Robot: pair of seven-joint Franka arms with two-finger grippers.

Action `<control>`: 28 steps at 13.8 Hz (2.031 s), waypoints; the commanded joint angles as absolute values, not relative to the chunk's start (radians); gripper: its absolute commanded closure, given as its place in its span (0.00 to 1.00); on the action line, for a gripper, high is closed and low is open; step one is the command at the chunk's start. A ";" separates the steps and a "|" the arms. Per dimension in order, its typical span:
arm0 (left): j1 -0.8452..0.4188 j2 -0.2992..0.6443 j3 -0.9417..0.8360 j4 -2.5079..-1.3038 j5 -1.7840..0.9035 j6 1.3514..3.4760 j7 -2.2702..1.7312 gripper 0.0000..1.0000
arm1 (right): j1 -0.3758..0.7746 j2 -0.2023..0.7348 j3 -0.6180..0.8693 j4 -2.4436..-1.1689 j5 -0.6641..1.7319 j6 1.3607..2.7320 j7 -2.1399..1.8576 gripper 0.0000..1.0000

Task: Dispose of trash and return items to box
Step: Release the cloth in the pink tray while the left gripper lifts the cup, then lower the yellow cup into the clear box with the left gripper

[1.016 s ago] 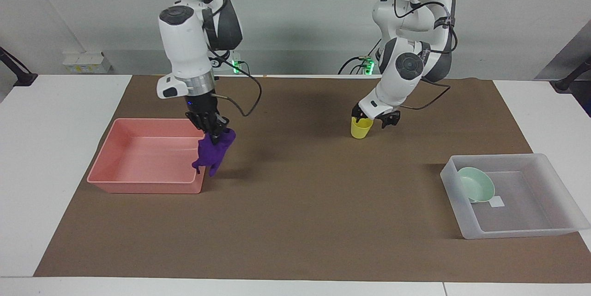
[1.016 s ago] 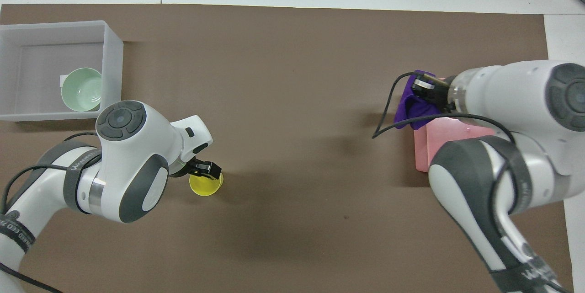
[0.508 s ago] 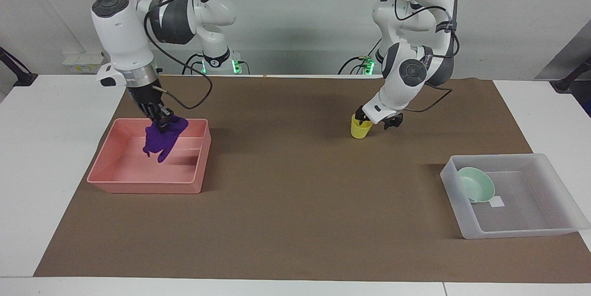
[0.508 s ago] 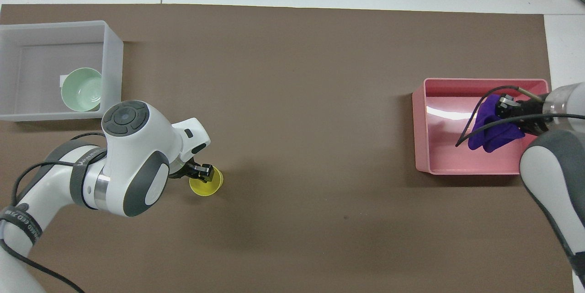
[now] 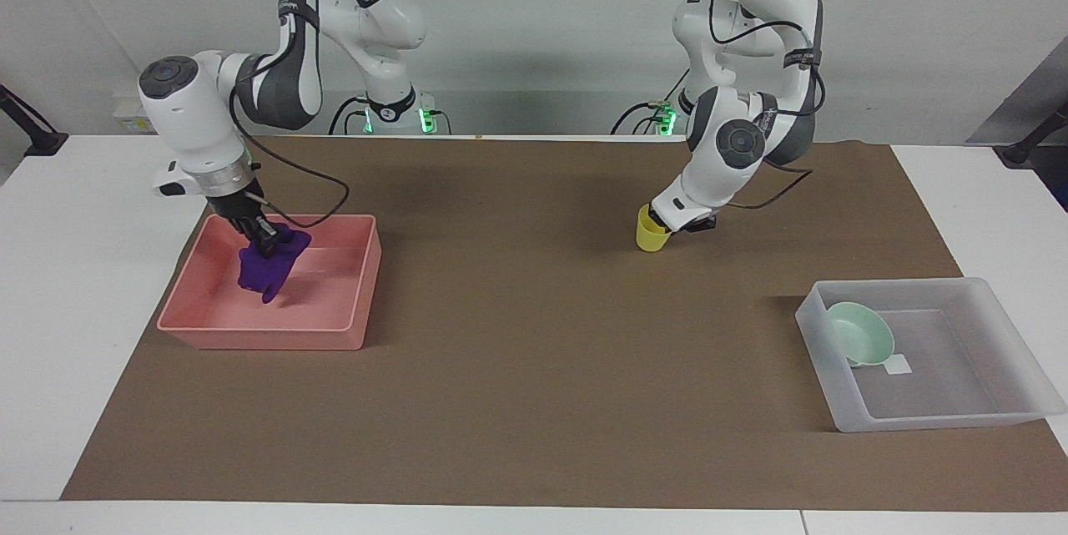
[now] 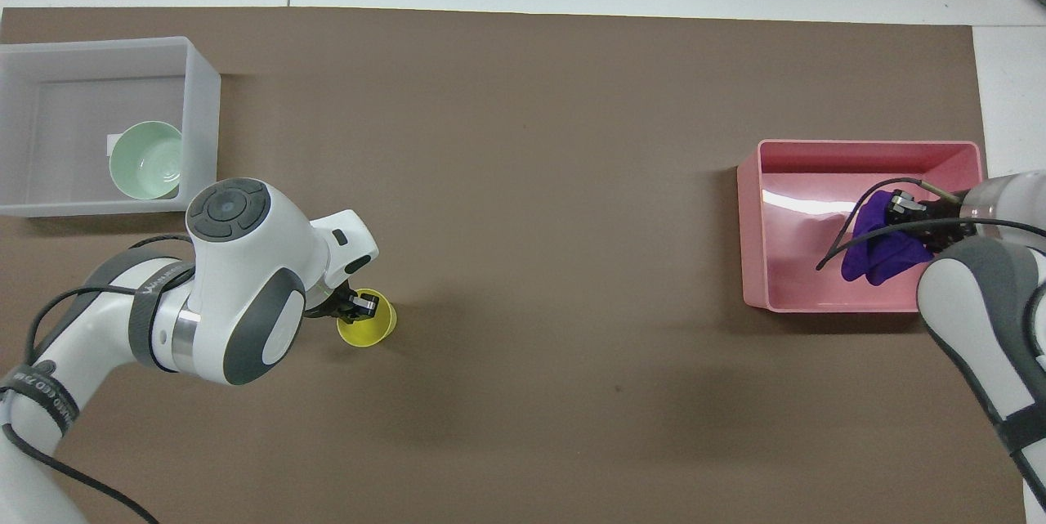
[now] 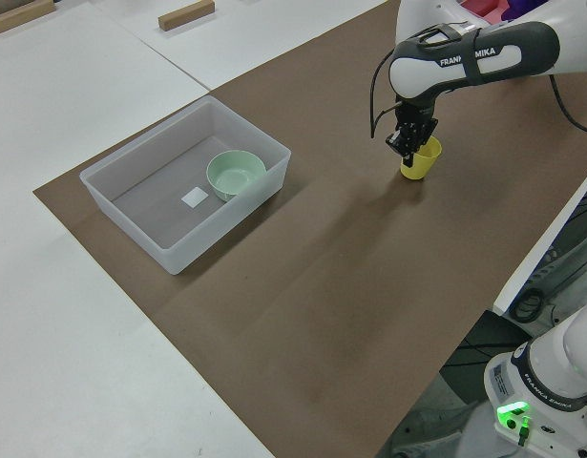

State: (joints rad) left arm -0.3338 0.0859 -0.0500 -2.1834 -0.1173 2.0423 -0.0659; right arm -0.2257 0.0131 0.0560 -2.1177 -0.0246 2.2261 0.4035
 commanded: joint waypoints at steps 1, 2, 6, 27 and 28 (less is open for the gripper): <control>-0.330 0.068 -0.049 -2.148 -0.123 1.995 -0.058 1.00 | -0.204 0.008 0.063 -2.120 -0.029 2.247 0.403 0.00; -0.327 0.060 -0.046 -2.110 -0.120 1.940 -0.061 1.00 | -0.201 0.014 0.063 -2.099 -0.029 2.247 0.387 0.00; -0.218 0.066 -0.040 -1.863 -0.034 1.715 -0.031 1.00 | -0.193 -0.002 0.075 -1.935 -0.032 2.078 0.384 0.00; 0.311 0.354 -0.044 -1.511 -0.054 1.963 0.543 1.00 | -0.089 0.054 0.078 -1.503 -0.017 1.562 0.387 0.00; 0.307 0.356 -0.044 -1.516 -0.057 1.959 0.566 1.00 | -0.089 0.054 0.078 -1.503 -0.017 1.563 0.387 0.00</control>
